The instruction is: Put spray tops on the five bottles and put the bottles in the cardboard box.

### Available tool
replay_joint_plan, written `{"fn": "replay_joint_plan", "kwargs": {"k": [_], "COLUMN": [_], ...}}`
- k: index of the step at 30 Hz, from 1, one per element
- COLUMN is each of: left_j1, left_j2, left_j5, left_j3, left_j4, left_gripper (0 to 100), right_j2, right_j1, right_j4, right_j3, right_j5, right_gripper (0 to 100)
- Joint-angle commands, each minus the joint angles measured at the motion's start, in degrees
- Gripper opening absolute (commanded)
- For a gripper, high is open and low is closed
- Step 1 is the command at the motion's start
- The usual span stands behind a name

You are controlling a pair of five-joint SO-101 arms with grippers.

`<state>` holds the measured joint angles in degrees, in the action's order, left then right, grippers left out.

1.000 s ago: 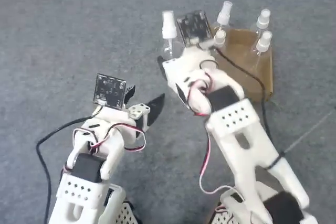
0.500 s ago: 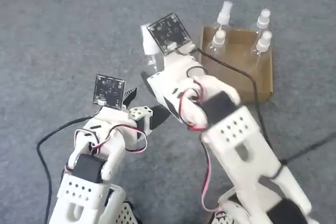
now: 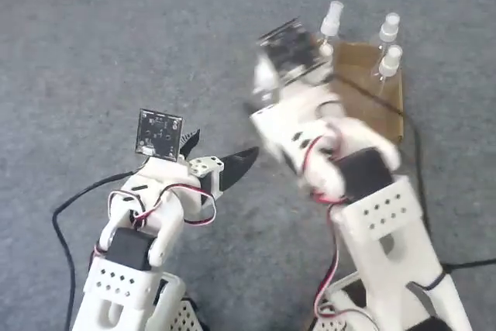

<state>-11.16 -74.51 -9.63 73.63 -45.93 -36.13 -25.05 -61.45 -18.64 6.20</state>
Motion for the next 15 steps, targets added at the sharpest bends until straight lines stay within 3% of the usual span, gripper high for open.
{"fn": "replay_joint_plan", "kwargs": {"k": [1, 6, 13, 15], "left_j1": [-0.26, 0.26, 0.26, 0.26], "left_j2": [-0.97, -0.97, -0.97, -1.05], "left_j5": [-0.35, -0.35, -0.26, -0.26], "left_j3": [0.4, 0.57, 0.57, 1.01], "left_j4": [2.64, 3.69, 4.4, 4.48], "left_gripper": [37, 30, 0, 2], "right_j2": [-2.51, -2.33, -2.24, -2.15], "right_j1": [11.38, 18.42, 22.2, 22.46], "right_j4": [0.48, 9.45, 31.96, 35.47], "right_j3": [3.78, -5.19, -22.86, -24.88], "right_j5": [3.08, 1.32, 0.7, 0.62], "right_gripper": [0.6, 0.6, 0.6, 0.6]}}
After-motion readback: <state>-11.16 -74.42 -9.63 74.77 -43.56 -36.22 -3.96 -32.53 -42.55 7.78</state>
